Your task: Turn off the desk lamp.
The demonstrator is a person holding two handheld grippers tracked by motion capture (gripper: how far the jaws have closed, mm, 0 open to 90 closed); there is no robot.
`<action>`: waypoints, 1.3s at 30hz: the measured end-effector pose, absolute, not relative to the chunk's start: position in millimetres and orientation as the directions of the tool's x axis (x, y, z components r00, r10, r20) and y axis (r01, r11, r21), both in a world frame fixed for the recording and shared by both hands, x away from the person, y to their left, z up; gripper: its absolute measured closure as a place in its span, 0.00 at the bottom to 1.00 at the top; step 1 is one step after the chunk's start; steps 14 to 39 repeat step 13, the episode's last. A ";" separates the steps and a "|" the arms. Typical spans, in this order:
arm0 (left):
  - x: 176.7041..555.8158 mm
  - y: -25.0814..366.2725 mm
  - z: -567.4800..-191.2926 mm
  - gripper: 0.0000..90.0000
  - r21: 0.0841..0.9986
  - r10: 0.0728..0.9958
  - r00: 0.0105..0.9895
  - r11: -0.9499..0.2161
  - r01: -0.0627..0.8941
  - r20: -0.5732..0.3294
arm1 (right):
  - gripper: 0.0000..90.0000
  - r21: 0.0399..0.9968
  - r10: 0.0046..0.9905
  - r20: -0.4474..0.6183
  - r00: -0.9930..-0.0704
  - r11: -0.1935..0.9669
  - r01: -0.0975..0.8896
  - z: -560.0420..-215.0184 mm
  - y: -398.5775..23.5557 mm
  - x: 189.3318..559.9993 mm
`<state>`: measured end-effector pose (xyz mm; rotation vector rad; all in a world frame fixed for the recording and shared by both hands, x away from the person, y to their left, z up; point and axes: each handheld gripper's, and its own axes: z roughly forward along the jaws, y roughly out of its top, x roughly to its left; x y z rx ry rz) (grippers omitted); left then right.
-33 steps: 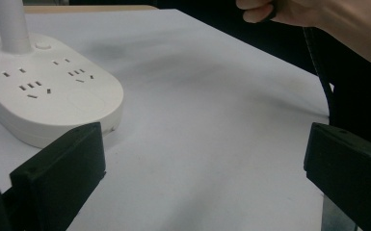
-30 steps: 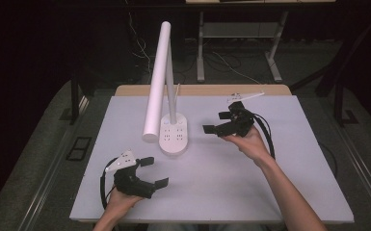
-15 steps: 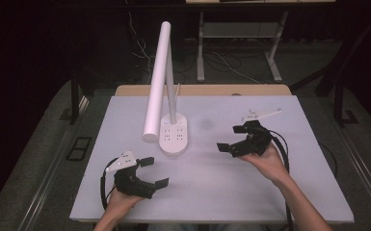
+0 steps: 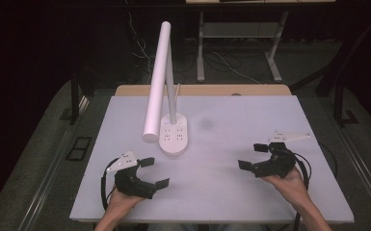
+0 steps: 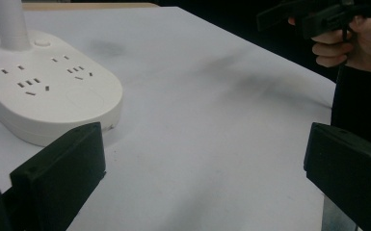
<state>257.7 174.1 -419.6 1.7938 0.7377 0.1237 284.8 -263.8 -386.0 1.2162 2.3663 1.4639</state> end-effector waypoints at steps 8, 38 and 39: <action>257.2 173.6 -419.5 0.00 0.892 0.538 0.798 -0.169 0.418 -0.272 | 0.01 0.792 0.722 0.305 -0.621 0.169 0.587 -406.3 -285.8 258.7; 257.4 173.0 -419.3 0.00 0.892 0.536 0.799 -0.171 0.418 -0.272 | 0.01 0.795 0.738 0.310 -0.600 0.145 0.589 -414.1 -293.7 245.0; 257.4 173.0 -419.3 0.00 0.892 0.536 0.799 -0.171 0.418 -0.272 | 0.01 0.795 0.738 0.310 -0.600 0.145 0.589 -414.1 -293.7 245.0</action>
